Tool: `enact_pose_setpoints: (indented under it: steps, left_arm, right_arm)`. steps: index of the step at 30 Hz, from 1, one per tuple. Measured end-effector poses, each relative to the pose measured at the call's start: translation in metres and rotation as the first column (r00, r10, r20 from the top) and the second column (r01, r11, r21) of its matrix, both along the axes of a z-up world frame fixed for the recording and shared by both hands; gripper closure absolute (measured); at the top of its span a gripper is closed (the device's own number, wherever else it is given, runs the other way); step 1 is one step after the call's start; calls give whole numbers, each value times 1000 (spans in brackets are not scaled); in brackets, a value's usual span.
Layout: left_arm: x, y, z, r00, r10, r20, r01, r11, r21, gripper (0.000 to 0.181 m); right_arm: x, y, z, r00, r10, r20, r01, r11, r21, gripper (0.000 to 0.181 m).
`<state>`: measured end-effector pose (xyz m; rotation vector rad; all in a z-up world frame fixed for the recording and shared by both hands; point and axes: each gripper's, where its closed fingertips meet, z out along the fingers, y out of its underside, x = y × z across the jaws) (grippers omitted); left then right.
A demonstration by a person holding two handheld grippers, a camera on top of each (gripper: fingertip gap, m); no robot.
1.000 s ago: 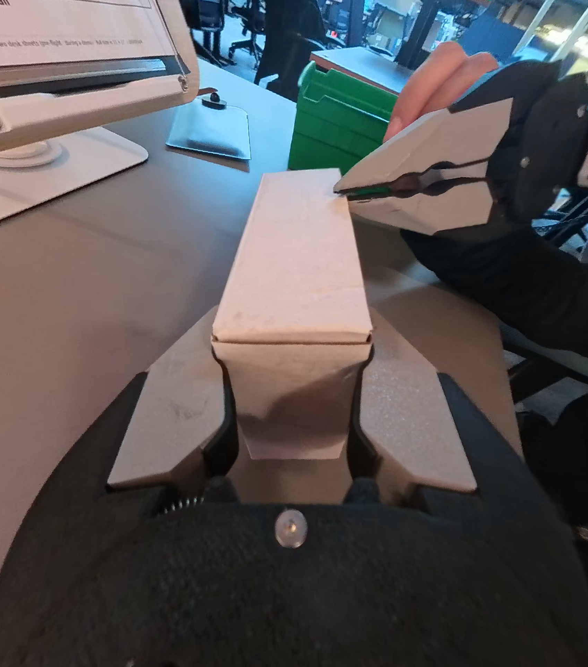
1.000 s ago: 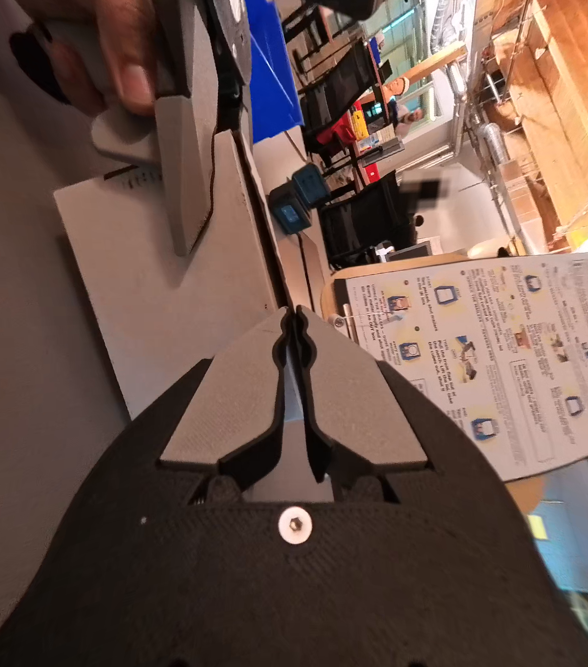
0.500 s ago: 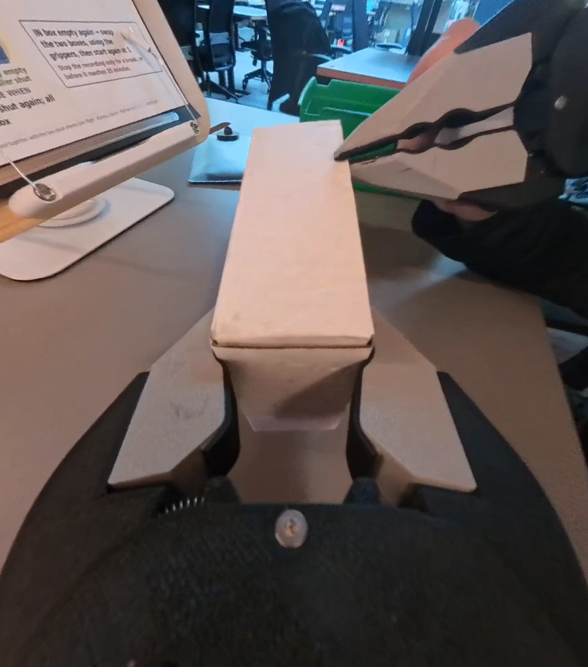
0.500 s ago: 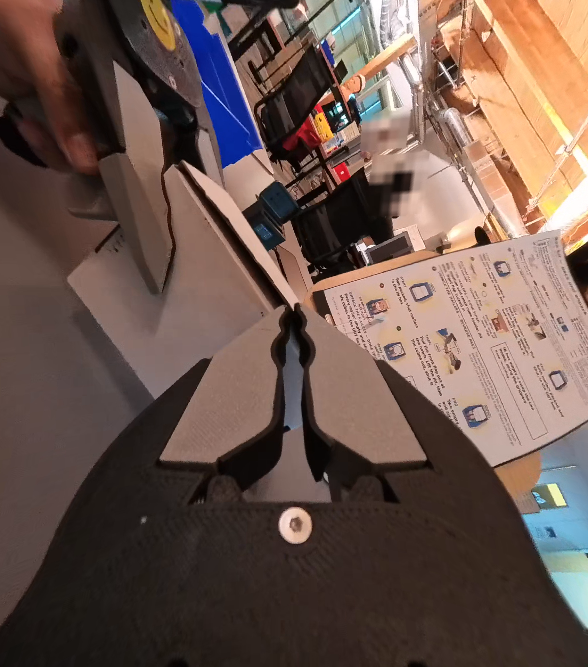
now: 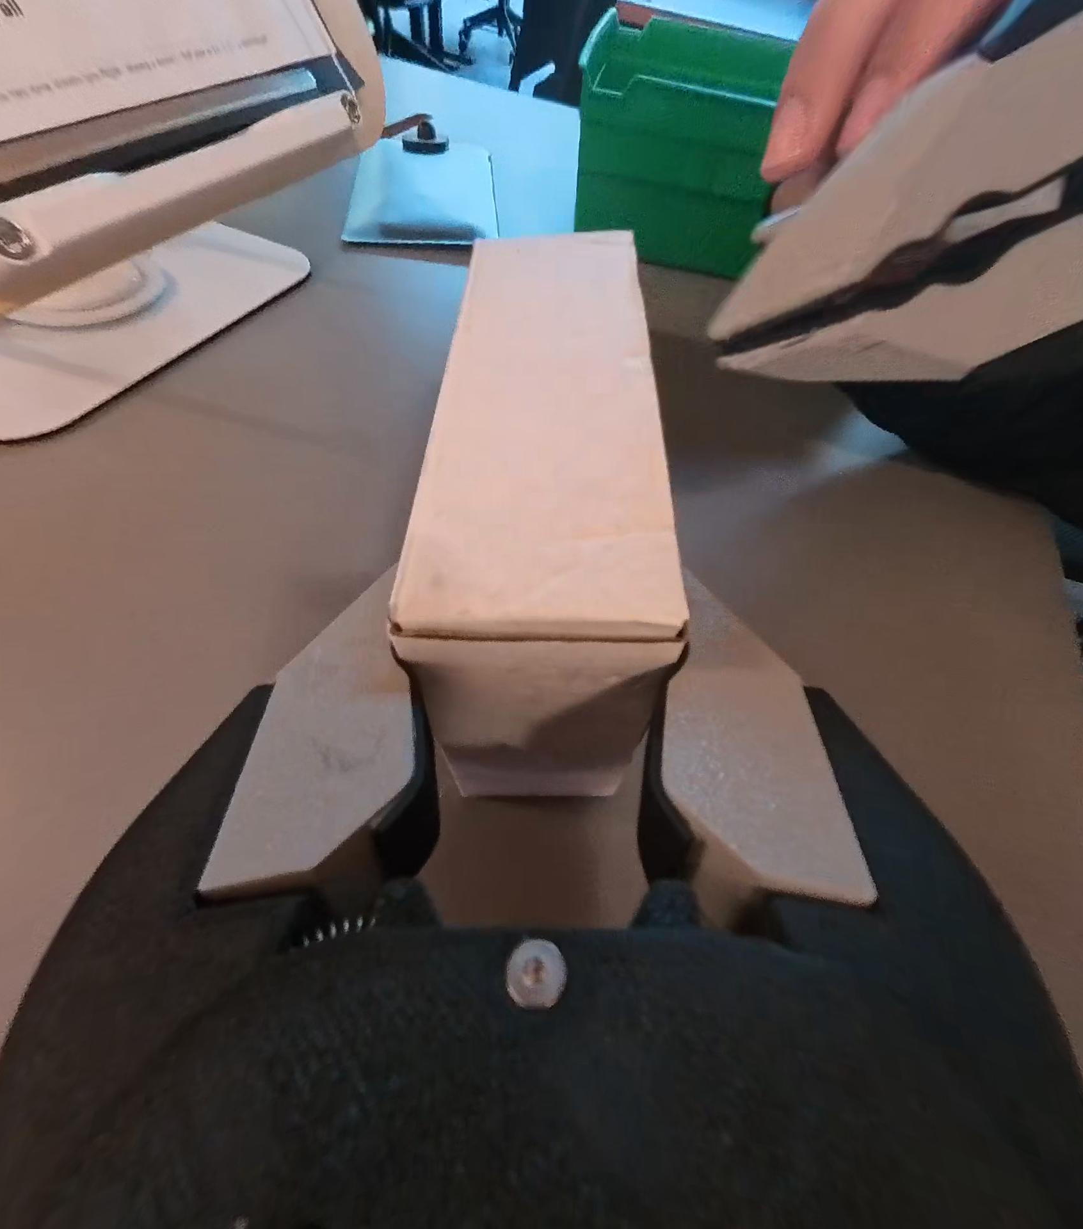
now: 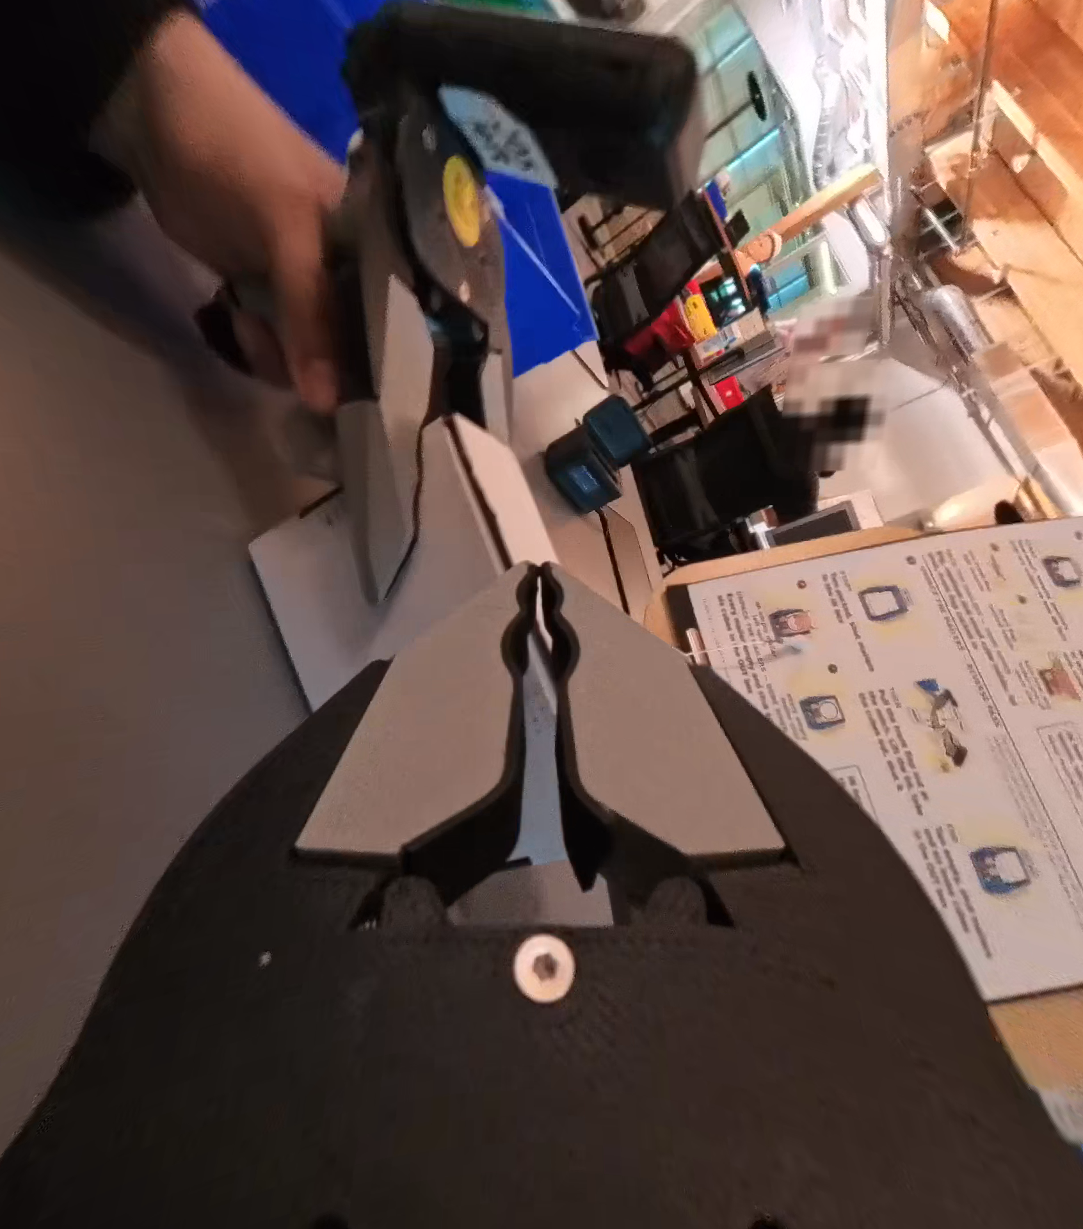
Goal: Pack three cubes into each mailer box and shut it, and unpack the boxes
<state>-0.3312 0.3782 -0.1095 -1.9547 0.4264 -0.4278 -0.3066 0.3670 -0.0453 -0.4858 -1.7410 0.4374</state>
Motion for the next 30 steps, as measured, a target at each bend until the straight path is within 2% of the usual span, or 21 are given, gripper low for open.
enact_pose_setpoints:
  steps: [2,4,8,13,19,22,26,30]
  left_arm:
    - [5,-1,-1,1000,-25,-18,25,1000,6,109]
    - [8,-3,-2,998,-36,-53,37,999,14,109]
    - [8,-2,-2,998,-28,-52,29,1000,10,110]
    - [9,-3,-2,997,-39,-60,40,999,10,109]
    - [11,-5,-1,995,-54,-85,57,998,31,109]
    - [11,-5,-2,995,-50,-83,52,998,22,110]
    - [14,-4,-3,997,-48,-67,48,999,0,110]
    - [17,-7,-3,992,-60,-114,61,998,7,110]
  right_arm:
    - [0,3,4,1000,-29,-7,29,1000,7,181]
    - [0,1,-2,1000,-27,7,27,998,62,174]
    - [-4,-5,-13,999,-17,37,14,997,80,173]
    - [-4,1,-7,999,-33,5,32,997,65,163]
    - [-2,-1,-6,1000,-14,-3,14,997,78,160]
    - [-3,-1,-6,1000,-20,-3,20,996,85,163]
    - [-4,-8,-12,1000,-12,1,11,984,179,180]
    - [-1,-12,-9,1000,15,1,-15,988,155,172]
